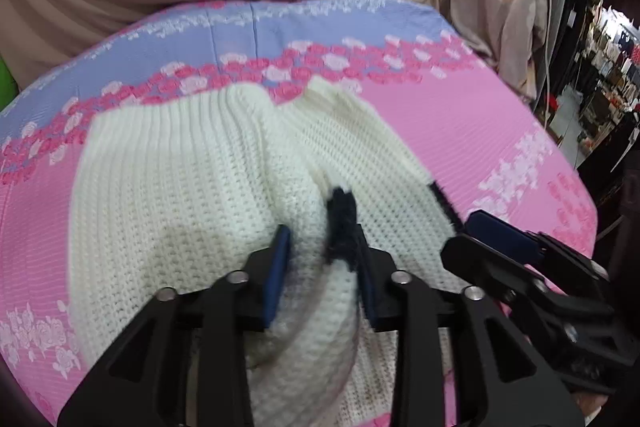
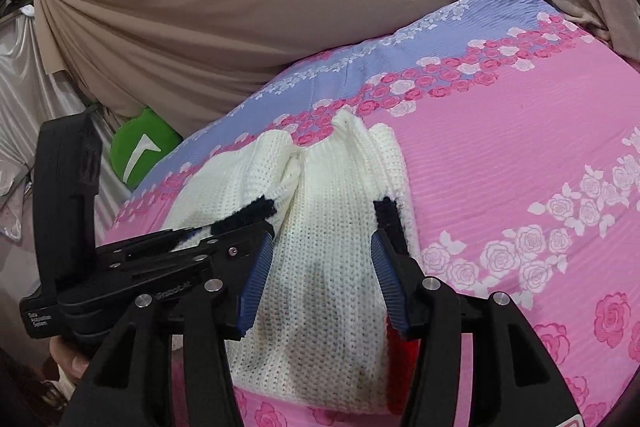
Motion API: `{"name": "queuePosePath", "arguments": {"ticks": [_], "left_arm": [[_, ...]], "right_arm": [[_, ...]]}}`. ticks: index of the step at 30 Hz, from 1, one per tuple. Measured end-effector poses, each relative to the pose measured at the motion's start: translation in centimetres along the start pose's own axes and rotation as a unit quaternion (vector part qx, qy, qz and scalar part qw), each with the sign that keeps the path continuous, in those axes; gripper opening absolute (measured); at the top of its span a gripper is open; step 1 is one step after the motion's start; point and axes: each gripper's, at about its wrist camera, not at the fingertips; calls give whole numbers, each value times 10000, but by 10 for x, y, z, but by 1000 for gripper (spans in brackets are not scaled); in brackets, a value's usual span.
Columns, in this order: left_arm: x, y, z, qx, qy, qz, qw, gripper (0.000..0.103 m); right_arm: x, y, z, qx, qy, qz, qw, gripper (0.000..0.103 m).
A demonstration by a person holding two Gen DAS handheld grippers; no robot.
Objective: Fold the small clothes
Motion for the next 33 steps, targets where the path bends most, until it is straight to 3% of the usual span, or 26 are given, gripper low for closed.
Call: {"name": "queuePosePath", "arguments": {"ticks": [1,3,5,9,14,15,16,17,19,22,25,29,33], "left_arm": [[-10,0,-4,-22,-55,110,9999,51],[-36,-3,-16,-88,-8,452,9989,75],[-63,-8,-38,-264,206,763,9965,85],[-83,-22,-87,-821,427,681,9934,86],[-82,-48,-122,-1200,822,373,9887,86],[-80,-52,-126,-1243,848,314,9881,86],[-79,-55,-129,-1292,865,269,9875,86],[-78,-57,-132,-1332,865,231,9870,86],[-77,-57,-134,-1360,812,199,9872,86],[-78,-52,-125,-1233,688,285,9896,86],[-74,-45,-109,-1010,480,342,9931,86],[-50,-37,-81,-710,248,208,9969,86],[-25,-35,-58,-437,472,14,9979,86]], "right_arm": [[-1,5,-2,-27,16,2,10000,53],[-1,16,-9,-148,167,9,9998,60],[1,24,-16,-176,470,-37,9987,73],[35,36,-26,0,1135,-535,9921,80],[100,33,-31,236,1161,-1383,9833,80],[108,31,-32,215,1102,-1479,9826,79],[115,28,-34,172,1048,-1530,9825,63],[118,27,-35,148,1018,-1539,9827,30],[109,32,-33,282,1347,-1357,9812,24],[63,49,-28,282,1810,-684,9807,21],[21,54,-5,154,1344,-205,9906,22],[42,37,42,341,357,-879,9949,26],[15,30,40,387,435,-514,9970,35]]}}
Point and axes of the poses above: each gripper's, at about its wrist camera, not at the fingertips, and x roughly the way its jaws point, z to its right, y to its top, and after that the axes turned 11 degrees about y, right-handed
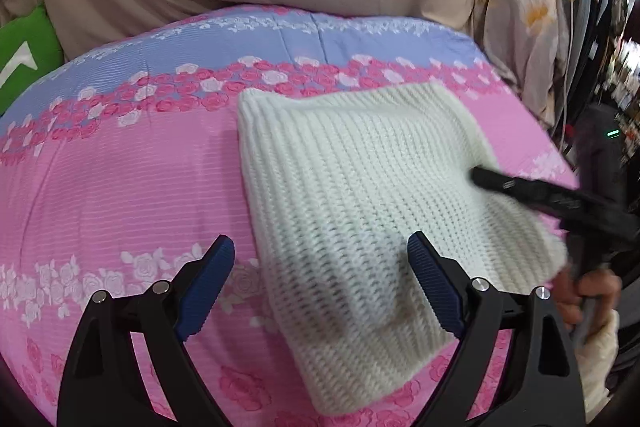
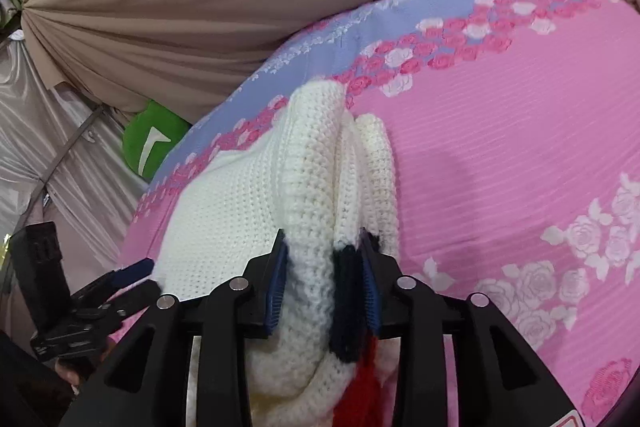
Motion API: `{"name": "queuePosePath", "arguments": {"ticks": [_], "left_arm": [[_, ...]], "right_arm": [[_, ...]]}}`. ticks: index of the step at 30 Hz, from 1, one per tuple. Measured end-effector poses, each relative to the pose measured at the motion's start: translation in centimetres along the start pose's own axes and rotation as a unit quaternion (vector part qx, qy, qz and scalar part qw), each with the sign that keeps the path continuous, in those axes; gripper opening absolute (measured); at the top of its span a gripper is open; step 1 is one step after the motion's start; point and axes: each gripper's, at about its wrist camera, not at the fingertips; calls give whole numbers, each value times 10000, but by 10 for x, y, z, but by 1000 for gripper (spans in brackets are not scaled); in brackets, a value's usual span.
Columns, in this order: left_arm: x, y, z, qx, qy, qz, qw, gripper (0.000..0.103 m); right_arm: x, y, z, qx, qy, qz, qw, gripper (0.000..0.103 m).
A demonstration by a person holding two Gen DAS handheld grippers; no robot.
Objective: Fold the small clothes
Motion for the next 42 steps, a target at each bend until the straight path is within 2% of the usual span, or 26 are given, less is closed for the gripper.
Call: {"name": "queuePosePath", "arguments": {"ticks": [2,5,8,12,13,14,15,16,17,19,21,22,25,27,30,33,37,39,42], "left_arm": [[4,-3,3,28,8,-75,10000,86],[5,-7,5,67,73,-90,9999,86],[4,-12,4,62,49,-161,9998,86],[-3,-21,7,113,-60,-226,9997,86],[-4,-23,9,164,-77,-240,9995,86],[-5,-26,12,220,-67,-250,9994,86],[-3,-28,14,282,-34,-272,9992,86],[0,-31,15,342,28,-322,9989,86],[2,-34,16,378,67,-388,9985,86],[5,-39,14,396,65,-496,9980,86],[7,-43,11,396,38,-578,9975,86],[8,-45,11,400,54,-603,9974,86],[17,-51,13,420,57,-759,9962,86],[20,-53,14,414,93,-787,9960,87],[16,-51,14,397,113,-725,9965,88],[-2,-43,9,345,25,-493,9982,87],[-27,-19,2,192,36,43,9998,86],[-28,-3,2,160,125,245,9995,87],[-20,21,11,203,261,459,9984,87]], "right_arm": [[-27,-3,-15,-317,-162,329,9988,45],[-54,-13,-34,-657,86,340,9972,58],[-59,-35,-51,-958,180,74,9952,61],[-49,-60,-53,-974,255,-228,9947,61],[-44,-64,-52,-1003,155,-244,9945,55],[-39,-68,-50,-1034,17,-251,9943,33],[-35,-69,-47,-1024,-71,-277,9943,19],[-36,-69,-44,-941,-55,-254,9952,13],[-43,-70,-43,-896,27,-157,9959,12],[-60,-70,-47,-917,180,65,9956,10],[-70,-71,-46,-834,319,98,9960,10],[-68,-74,-40,-761,220,14,9969,9],[-39,-89,-12,-521,-524,-489,9961,8],[-37,-93,-6,-470,-393,-400,9973,6],[-44,-85,-12,-466,-314,-400,9976,8],[-67,-75,-22,-497,-33,-140,9987,20],[-90,-43,-52,-996,-53,422,9941,22],[-83,-24,-64,-1226,-66,510,9911,22],[-49,5,-81,-1688,-268,428,9844,22]]}}
Point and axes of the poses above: each gripper's, at about its wrist camera, not at the fingertips, and x roughly the way its jaws point, z to its right, y to its top, and after that the axes turned 11 degrees about y, right-handed
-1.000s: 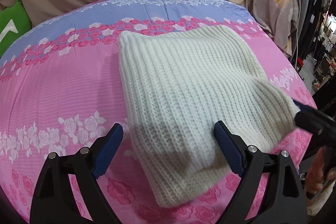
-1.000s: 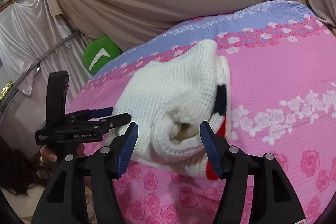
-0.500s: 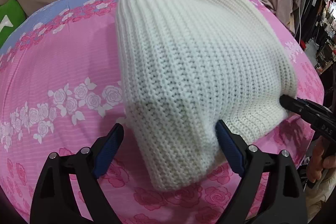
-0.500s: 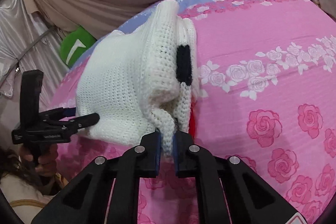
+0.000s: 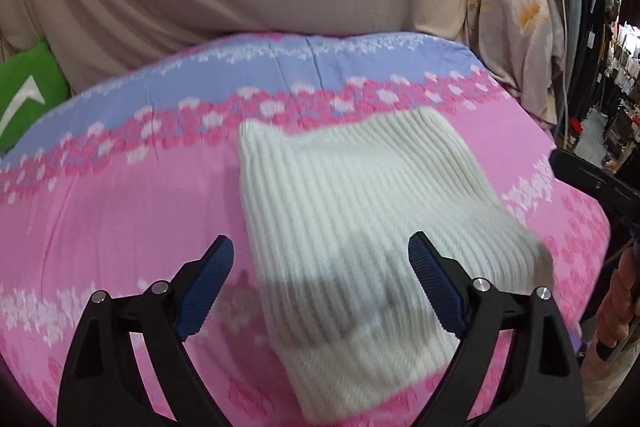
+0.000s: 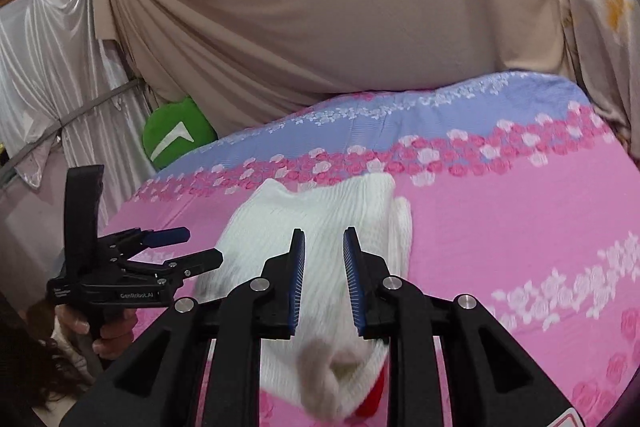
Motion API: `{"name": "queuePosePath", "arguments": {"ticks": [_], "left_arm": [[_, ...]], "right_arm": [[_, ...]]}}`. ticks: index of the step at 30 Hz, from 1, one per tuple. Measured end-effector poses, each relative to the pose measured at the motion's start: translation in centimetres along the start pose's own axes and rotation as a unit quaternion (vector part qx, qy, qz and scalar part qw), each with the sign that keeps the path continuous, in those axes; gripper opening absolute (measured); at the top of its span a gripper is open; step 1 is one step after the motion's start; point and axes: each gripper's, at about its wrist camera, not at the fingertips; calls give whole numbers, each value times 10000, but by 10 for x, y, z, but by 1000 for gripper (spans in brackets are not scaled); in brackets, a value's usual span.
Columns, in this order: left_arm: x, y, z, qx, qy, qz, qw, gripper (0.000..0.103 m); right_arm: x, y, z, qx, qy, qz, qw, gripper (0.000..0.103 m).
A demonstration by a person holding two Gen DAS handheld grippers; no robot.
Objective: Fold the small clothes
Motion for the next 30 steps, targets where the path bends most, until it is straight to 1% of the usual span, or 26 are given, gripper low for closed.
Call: {"name": "queuePosePath", "arguments": {"ticks": [2,7,8,9,10,11,14,17,19,21,23,24,26,28,30], "left_arm": [[16,12,7,24,128,-2,9999,87],[55,20,18,14,272,-338,9991,87],[59,19,18,14,309,-353,9989,87],[63,19,20,28,389,-340,9987,89],[65,18,20,35,439,-323,9985,89],[67,17,20,52,473,-312,9984,90],[75,17,21,77,543,-331,9979,93],[81,18,21,47,564,-353,9978,96],[84,17,21,29,571,-365,9977,97],[84,17,21,27,566,-372,9977,98],[84,18,21,26,574,-383,9976,98],[84,17,21,24,582,-386,9976,98],[84,17,22,16,601,-387,9974,98],[80,17,21,1,618,-386,9973,98],[71,16,20,-36,587,-333,9977,96]], "right_arm": [[29,12,4,-117,-106,-191,9997,21],[101,29,33,-93,-371,-825,9959,20],[112,30,41,-64,-452,-919,9947,18],[119,29,47,-33,-563,-997,9934,12],[130,28,57,29,-690,-1152,9909,8],[139,25,65,58,-726,-1249,9895,5],[149,23,74,147,-691,-1267,9894,2],[154,22,70,-16,-824,-1279,9884,1],[152,22,71,12,-777,-1208,9896,1],[140,24,73,221,-648,-1044,9922,2],[117,25,69,461,-444,-815,9946,12],[106,23,67,519,-376,-710,9954,15],[78,15,58,564,-338,-536,9964,34],[56,3,48,558,-292,-502,9968,38],[35,-11,40,593,-185,-521,9967,38]]}}
Point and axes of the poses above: each gripper's, at about its wrist camera, not at the fingertips, and x roughly the way its jaws point, z to its right, y to its top, and after that the axes turned 11 degrees about y, right-handed
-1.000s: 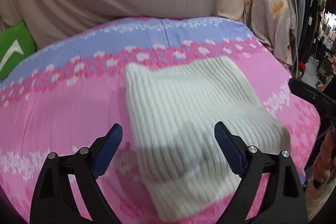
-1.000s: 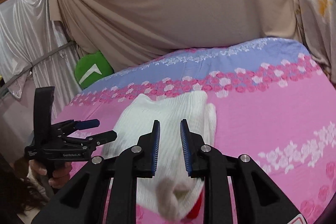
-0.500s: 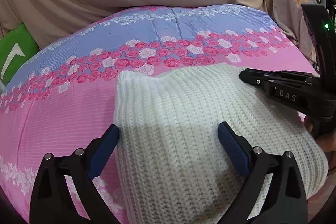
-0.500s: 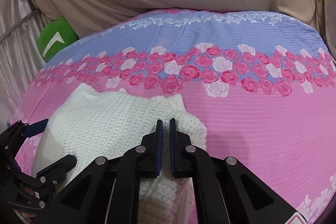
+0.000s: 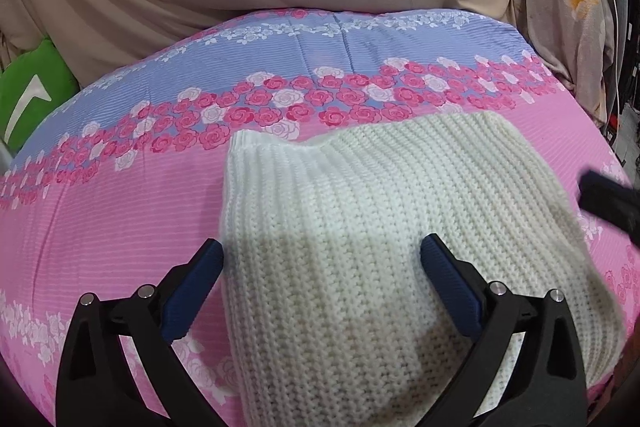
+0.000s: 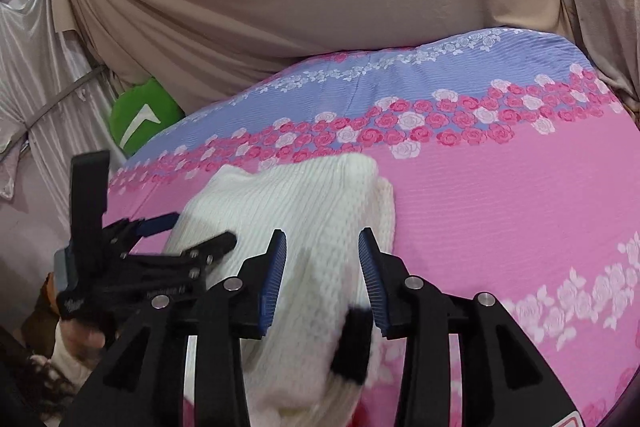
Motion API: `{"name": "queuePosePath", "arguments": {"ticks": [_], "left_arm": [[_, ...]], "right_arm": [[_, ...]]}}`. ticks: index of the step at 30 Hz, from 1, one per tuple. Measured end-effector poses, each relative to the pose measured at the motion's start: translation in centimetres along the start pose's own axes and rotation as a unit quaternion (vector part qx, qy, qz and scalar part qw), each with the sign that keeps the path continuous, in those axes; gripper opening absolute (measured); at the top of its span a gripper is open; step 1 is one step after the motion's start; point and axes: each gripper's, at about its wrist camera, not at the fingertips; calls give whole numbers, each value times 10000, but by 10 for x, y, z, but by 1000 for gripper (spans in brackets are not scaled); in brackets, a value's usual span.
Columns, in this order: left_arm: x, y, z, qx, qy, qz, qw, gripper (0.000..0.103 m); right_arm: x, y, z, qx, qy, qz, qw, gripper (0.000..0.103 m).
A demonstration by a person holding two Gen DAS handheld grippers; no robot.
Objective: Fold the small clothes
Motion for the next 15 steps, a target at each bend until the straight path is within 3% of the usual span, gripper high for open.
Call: {"name": "queuePosePath", "arguments": {"ticks": [3,7,10,11,15], "left_arm": [[-21,-8,-1,78,-47,177,9998,96],[-50,-30,6,351,-225,301,9987,96],[-53,-48,7,473,-253,132,9985,96],[-52,-53,6,472,-228,72,9986,96],[-35,-68,-5,257,-385,-310,9984,97]], "right_arm": [[-26,-30,-9,57,258,-57,9996,41],[-29,-56,-11,201,217,-280,9992,44],[-31,-66,-11,316,359,-211,9986,26],[-34,-68,-13,285,365,-166,9988,13],[-28,-80,-2,266,-57,-317,9991,9]]}}
Point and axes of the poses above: each gripper's, at about its wrist camera, not at the fingertips, and x roughly the way its jaws point, z to its right, y to its top, and after that the axes turned 11 degrees about y, right-handed
